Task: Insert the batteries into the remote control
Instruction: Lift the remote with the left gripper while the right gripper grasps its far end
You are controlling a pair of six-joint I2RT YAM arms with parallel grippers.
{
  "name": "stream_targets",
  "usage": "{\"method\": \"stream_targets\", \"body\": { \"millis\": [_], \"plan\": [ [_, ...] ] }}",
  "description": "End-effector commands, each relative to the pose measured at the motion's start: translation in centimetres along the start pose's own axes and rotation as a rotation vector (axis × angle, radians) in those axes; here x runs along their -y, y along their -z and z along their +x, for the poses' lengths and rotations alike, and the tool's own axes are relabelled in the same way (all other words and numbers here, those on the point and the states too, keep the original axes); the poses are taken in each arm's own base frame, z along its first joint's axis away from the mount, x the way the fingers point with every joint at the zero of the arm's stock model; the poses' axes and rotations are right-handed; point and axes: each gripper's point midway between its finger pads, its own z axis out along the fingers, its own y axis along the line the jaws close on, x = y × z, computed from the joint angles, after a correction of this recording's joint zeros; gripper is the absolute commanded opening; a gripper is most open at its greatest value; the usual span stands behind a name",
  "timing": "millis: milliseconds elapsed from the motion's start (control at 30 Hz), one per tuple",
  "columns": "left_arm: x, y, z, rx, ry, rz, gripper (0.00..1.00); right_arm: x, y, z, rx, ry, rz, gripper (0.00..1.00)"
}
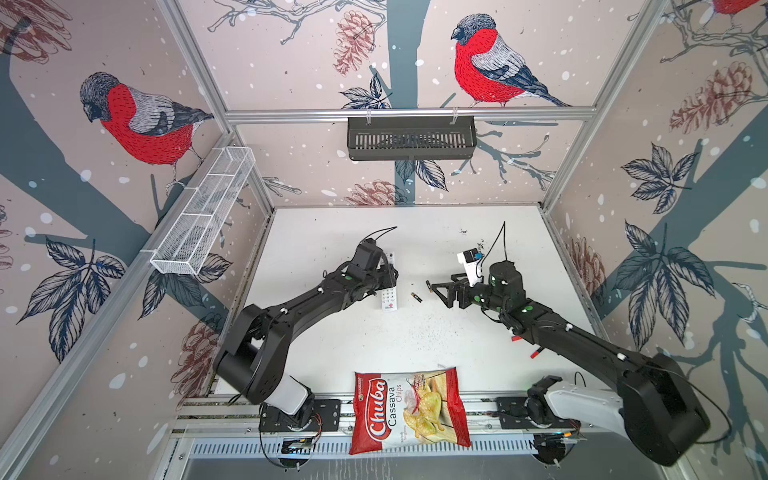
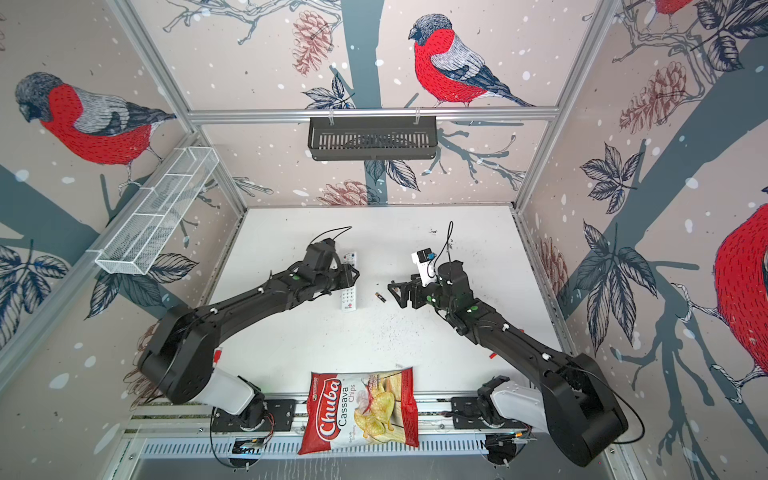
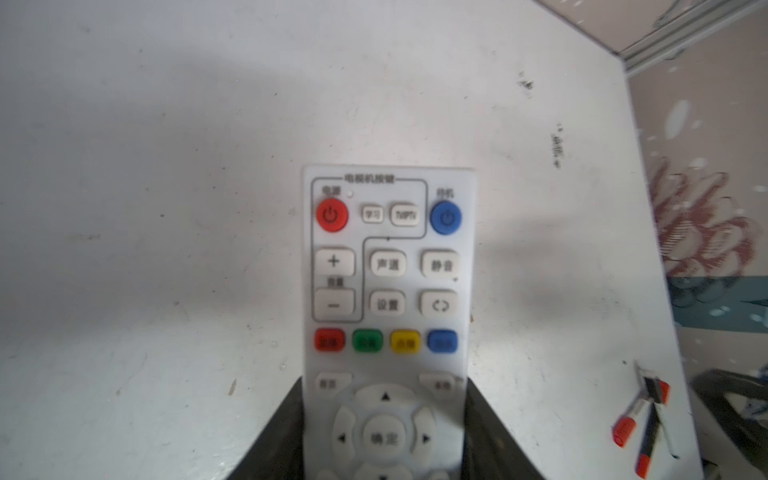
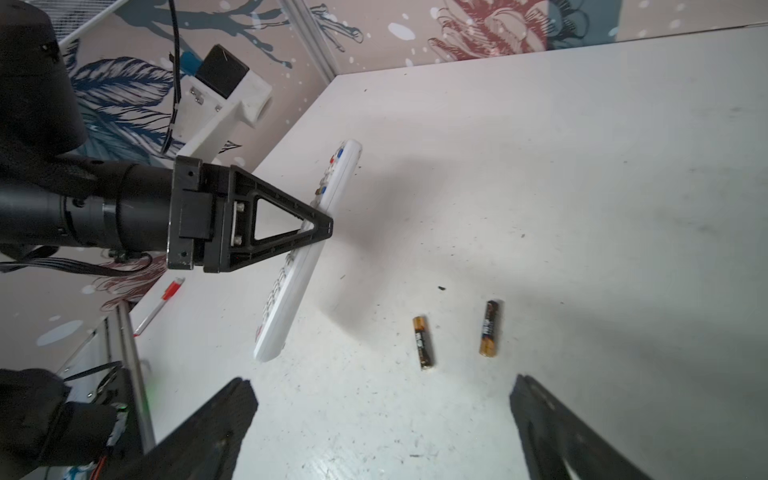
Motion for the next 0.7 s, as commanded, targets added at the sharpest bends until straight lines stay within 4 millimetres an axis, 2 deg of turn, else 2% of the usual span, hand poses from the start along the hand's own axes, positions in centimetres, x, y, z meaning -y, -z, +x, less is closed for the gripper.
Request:
{"method": "stream_targets", "body": {
  "millis": [0,167,267,533,667],
  "plan": [
    [4.9,3.0,-2.3,0.12,-0.077,0.357,0.37,-4.4,-0.6,-1.7,0.04,0.012,-0.215,0.99],
    [7.1,7.5,-2.2,0.209,-0.156,0.625,0.37,-8.3,-1.5,-1.1,0.017,0.011,-0.43,1.0],
    [8.4,9.2,-1.6,0.215,-0.185,0.749,0.37,-10.2,-2.1,-0.6,-0.007,0.02,-0.538,1.0],
    [10.5,12.7,-0.5,0.179,-0.201,1.023,0.37,-12.5,-2.7,-0.1,-0.022,0.029,-0.697,1.0],
    [11.0,13.4,-0.1,0.146,-0.193,1.102,0.37,-13.1,-3.0,-0.3,-0.009,0.032,-0.743,1.0]
  ]
}}
